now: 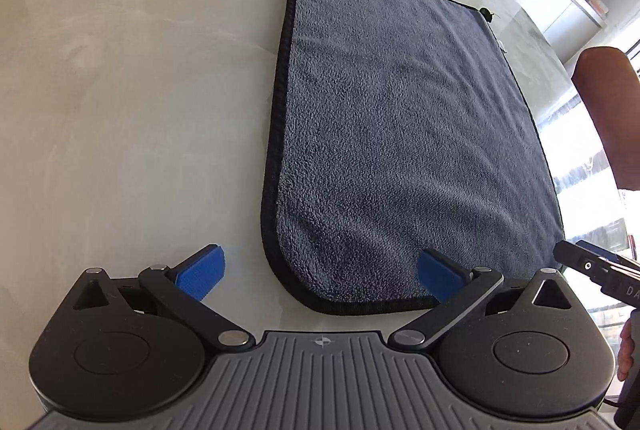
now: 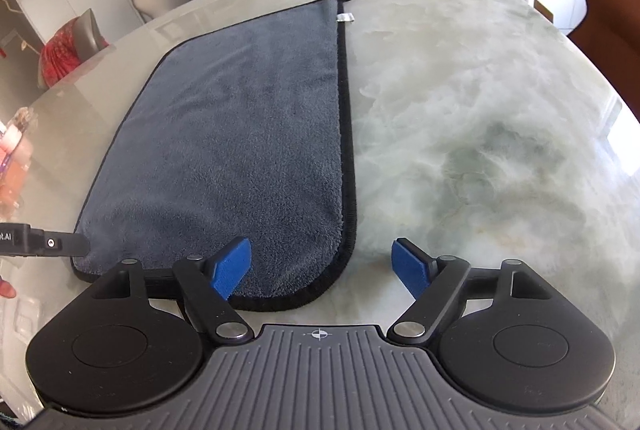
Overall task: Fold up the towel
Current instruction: 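Move both grippers to the towel's hem corners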
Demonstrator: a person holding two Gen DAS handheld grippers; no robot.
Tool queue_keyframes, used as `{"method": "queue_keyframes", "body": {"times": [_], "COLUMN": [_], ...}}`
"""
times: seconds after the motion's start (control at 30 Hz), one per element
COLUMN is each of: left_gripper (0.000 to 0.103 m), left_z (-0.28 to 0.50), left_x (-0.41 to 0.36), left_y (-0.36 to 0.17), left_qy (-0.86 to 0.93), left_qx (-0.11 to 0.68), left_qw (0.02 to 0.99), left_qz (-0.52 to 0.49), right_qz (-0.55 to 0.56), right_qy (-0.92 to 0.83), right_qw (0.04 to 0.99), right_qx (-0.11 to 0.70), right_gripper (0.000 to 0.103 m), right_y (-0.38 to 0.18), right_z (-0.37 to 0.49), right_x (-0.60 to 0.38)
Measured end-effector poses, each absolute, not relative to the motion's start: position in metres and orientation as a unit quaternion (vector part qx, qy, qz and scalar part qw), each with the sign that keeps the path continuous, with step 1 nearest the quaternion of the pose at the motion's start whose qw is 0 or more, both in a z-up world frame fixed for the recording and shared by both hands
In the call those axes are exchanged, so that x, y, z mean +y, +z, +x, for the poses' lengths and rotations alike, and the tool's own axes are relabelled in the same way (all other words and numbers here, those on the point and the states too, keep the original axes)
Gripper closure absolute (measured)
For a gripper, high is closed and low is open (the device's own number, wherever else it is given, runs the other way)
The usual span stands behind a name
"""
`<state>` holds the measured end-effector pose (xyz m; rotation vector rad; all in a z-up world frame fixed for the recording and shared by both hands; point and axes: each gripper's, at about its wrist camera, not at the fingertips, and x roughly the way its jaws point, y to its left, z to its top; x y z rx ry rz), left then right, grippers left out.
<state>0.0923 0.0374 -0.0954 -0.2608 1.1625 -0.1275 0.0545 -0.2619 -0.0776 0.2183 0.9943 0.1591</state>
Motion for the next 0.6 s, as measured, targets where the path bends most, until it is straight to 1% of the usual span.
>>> {"method": "queue_keyframes", "body": {"times": [0.07, 0.1, 0.17, 0.3, 0.33, 0.37, 0.4, 0.43, 0.47, 0.5, 0.53, 0.57, 0.6], "left_gripper": [0.0, 0.0, 0.003, 0.01, 0.013, 0.018, 0.023, 0.035, 0.05, 0.058, 0.079, 0.095, 0.096], "left_z": [0.093, 0.092, 0.092, 0.093, 0.093, 0.093, 0.094, 0.094, 0.094, 0.095, 0.096, 0.096, 0.097], "left_x": [0.04, 0.041, 0.041, 0.035, 0.033, 0.032, 0.03, 0.029, 0.028, 0.028, 0.03, 0.032, 0.034], "left_y": [-0.095, -0.095, -0.094, -0.092, -0.092, -0.091, -0.09, -0.089, -0.089, -0.089, -0.09, -0.091, -0.093], "left_qy": [-0.064, -0.067, -0.066, -0.069, -0.069, -0.069, -0.068, -0.066, -0.066, -0.067, -0.069, -0.072, -0.074], "left_qx": [0.542, 0.539, 0.535, 0.533, 0.534, 0.535, 0.535, 0.534, 0.533, 0.534, 0.536, 0.538, 0.54], "left_qw": [0.827, 0.827, 0.828, 0.834, 0.835, 0.835, 0.837, 0.838, 0.838, 0.838, 0.836, 0.833, 0.829], "left_qz": [-0.138, -0.145, -0.151, -0.126, -0.115, -0.107, -0.1, -0.092, -0.09, -0.091, -0.099, -0.11, -0.121], "right_qz": [0.088, 0.074, 0.054, 0.042, 0.039, 0.036, 0.033, 0.029, 0.03, 0.038, 0.045, 0.048, 0.051], "right_qy": [0.081, 0.083, 0.086, 0.093, 0.091, 0.089, 0.088, 0.088, 0.09, 0.096, 0.1, 0.102, 0.104], "right_qw": [0.873, 0.875, 0.877, 0.88, 0.881, 0.881, 0.882, 0.882, 0.881, 0.878, 0.877, 0.877, 0.877], "right_qx": [0.473, 0.471, 0.469, 0.464, 0.463, 0.463, 0.463, 0.462, 0.463, 0.466, 0.468, 0.468, 0.467], "right_gripper": [0.031, 0.032, 0.04, 0.045, 0.047, 0.054, 0.058, 0.07, 0.086, 0.089, 0.089, 0.09, 0.091], "right_y": [-0.078, -0.078, -0.078, -0.079, -0.079, -0.079, -0.079, -0.078, -0.078, -0.078, -0.078, -0.079, -0.079], "right_z": [0.055, 0.055, 0.053, 0.053, 0.052, 0.052, 0.052, 0.052, 0.052, 0.052, 0.053, 0.053, 0.052], "right_x": [-0.258, -0.255, -0.249, -0.244, -0.244, -0.243, -0.243, -0.243, -0.243, -0.245, -0.245, -0.245, -0.245]}}
